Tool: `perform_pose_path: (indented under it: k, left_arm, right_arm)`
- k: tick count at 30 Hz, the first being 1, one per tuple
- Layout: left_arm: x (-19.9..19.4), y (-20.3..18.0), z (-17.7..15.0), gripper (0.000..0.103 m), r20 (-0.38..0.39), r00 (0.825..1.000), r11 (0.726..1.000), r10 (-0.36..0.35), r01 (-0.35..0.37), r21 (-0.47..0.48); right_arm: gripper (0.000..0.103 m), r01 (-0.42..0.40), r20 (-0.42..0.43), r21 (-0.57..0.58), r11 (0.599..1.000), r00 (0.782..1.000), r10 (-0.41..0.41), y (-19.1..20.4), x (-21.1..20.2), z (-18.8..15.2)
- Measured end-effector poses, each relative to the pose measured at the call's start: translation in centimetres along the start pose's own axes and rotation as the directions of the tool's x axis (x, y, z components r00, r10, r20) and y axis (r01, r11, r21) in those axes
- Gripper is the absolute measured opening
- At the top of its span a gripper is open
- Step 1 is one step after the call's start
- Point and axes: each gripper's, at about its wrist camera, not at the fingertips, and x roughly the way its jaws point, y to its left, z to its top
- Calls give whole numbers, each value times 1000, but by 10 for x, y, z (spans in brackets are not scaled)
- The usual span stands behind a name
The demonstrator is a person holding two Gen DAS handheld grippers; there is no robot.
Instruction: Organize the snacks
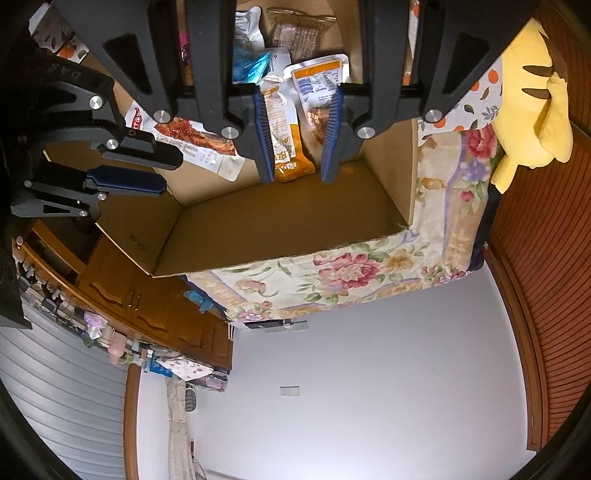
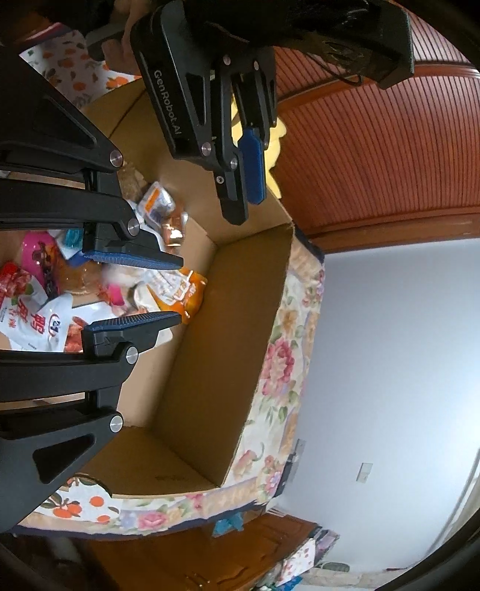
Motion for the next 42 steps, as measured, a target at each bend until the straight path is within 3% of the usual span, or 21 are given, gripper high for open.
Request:
perform_pose_path:
  k: [4, 6, 11, 13, 21, 29, 33, 42]
  left_arm:
    - [2, 2, -1, 34, -6, 1000, 1000, 0, 0, -6]
    - [2, 2, -1, 44, -5, 1000, 1000, 0, 0, -9]
    - [0, 2, -3, 56, -2, 1000, 1000, 22, -22, 0]
    - [-3, 2, -4, 69, 10, 1000, 1000, 28, -28, -4]
    - [-11, 5, -5, 90, 34, 997, 998, 64, -64, -9]
    - [-25, 7, -9, 93, 63, 995, 997, 75, -73, -25]
    - [-40, 2, -13, 93, 113, 988, 994, 107, -104, -34]
    - [-82, -7, -23, 93, 197, 975, 994, 105, -97, -47]
  right_arm:
    - [25, 10, -6, 6, 1000, 1000, -10, 0, 1, 0]
    - [32, 16, -5, 14, 1000, 1000, -16, -1, 0, -1]
    - [55, 37, 11, 49, 998, 999, -38, -4, -4, -1]
    - [60, 55, 20, 70, 996, 998, -56, -8, -8, -3]
    - [80, 110, 51, 110, 988, 992, -116, -18, -21, -8]
    - [89, 138, 80, 147, 980, 985, -150, -26, -33, -10]
    - [90, 164, 89, 147, 975, 980, -178, -24, -41, -12]
    - [91, 180, 130, 168, 969, 971, -202, -18, -65, -18]
